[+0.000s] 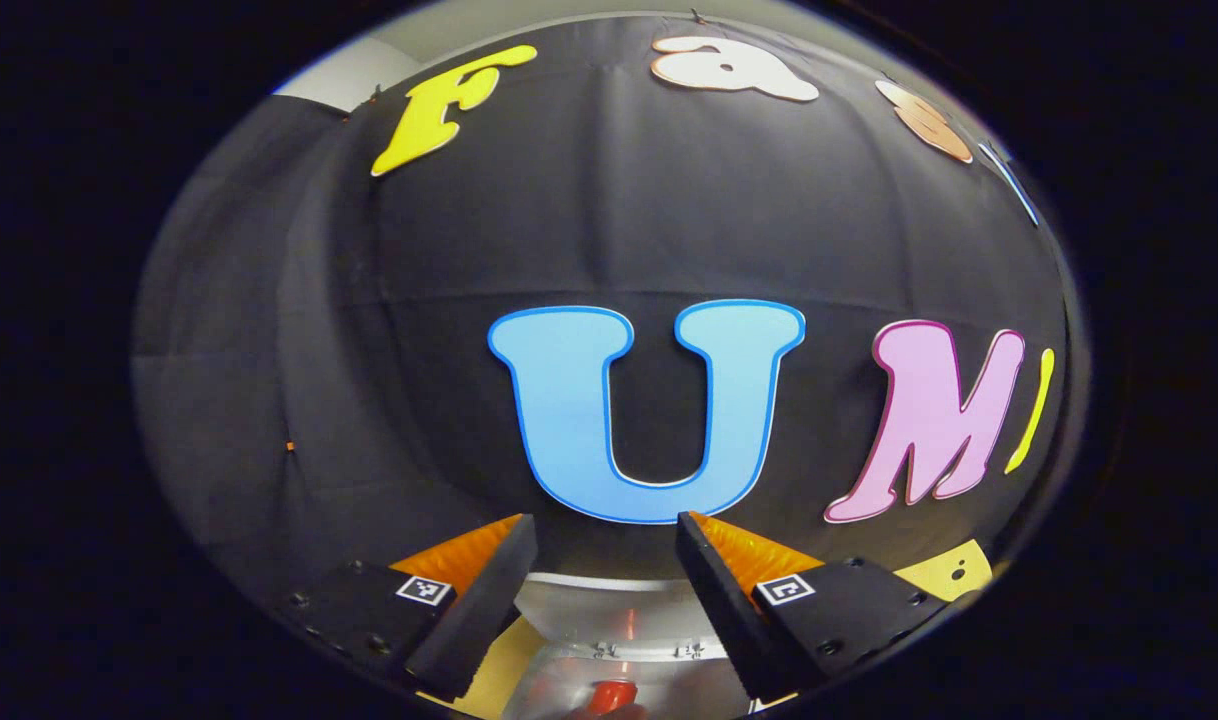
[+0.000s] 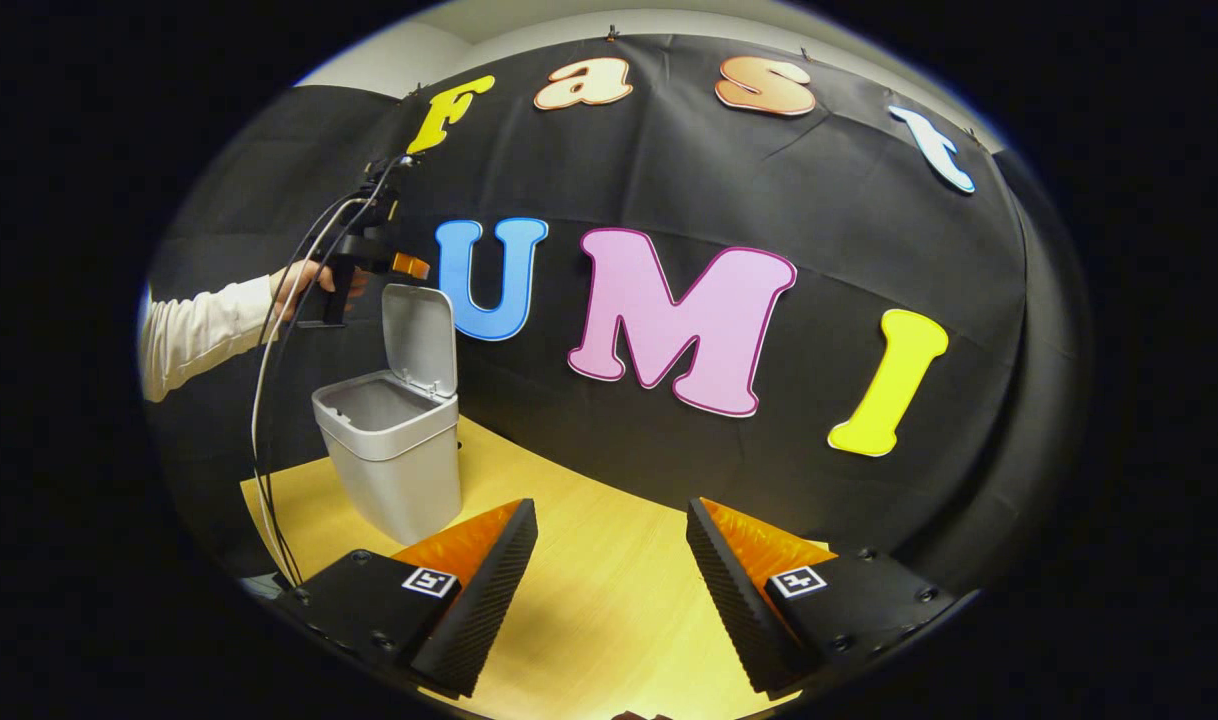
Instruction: Press the lid of the desktop garbage bin to open it, pick up the crumpled paper on the desktop and throw it into the bin, then pick up the pop can on the desktop and drop it into the bin, and finally close the garbage bin lid.
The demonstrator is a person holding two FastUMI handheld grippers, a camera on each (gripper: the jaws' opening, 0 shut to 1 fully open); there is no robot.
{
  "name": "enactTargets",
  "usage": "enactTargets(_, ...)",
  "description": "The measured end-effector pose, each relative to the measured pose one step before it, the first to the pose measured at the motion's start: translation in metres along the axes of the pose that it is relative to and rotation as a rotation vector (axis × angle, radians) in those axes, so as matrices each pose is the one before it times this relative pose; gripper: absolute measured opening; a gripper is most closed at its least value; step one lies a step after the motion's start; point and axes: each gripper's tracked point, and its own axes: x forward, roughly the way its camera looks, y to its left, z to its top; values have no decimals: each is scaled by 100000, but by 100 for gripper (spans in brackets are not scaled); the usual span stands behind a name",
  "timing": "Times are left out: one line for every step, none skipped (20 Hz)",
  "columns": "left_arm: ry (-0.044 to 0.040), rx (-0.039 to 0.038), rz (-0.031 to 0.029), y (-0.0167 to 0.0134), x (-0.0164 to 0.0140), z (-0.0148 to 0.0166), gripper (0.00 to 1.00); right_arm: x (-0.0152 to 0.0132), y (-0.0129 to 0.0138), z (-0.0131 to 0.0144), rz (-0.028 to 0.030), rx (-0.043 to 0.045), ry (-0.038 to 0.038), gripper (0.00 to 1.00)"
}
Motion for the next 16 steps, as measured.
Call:
enactTargets(3717,973,-59,-253,300,-925,95,-26,122,-15,2,422,-17,97)
enactTargets(2673,2050,1074,216,5,-508,95,34,-52,18,-103,317,18,97)
enactTargets(-79,43,-644,-140,3,-76,99,-49,10,-50,-90,315,245,97)
enactTargets(2436,214,282,-150,-355,-370,100,112,264,-345,103,456,438,97)
enactTargets(1363,723,-213,112,-492,-271,100,-71,193,-154,201,468,52,97)
enactTargets(1525,21,-557,-3,-438,-362,100,27,109,-102,232,359,-86,97)
enactTargets(2105,-493,-579,47,-549,-454,100,106,123,-181,287,346,532,97)
enactTargets(1793,-848,-381,88,-696,-640,100,32,62,-246,203,287,500,97)
enactTargets(1656,-228,-835,4,-804,-732,100,59,152,-113,76,158,509,97)
enactTargets(1220,123,-1187,-1,-796,-798,100,77,-110,-29,-76,26,216,97)
enactTargets(2420,510,-797,65,-764,-1083,100,79,87,-15,90,111,-242,97)
enactTargets(2757,308,-903,28,-744,-1198,100,163,165,-38,170,387,-178,97)
enactTargets(2982,496,-914,-37,-476,-1186,100,16,74,-132,181,603,465,97)
enactTargets(3468,193,-1315,-114,-297,-1360,100,105,-5,-178,256,669,154,97)
enactTargets(3985,295,-1216,-196,124,-1655,100,60,165,-92,280,834,235,97)
enactTargets(4430,-77,-1126,-77,171,-1656,100,128,197,-107,386,1027,207,97)
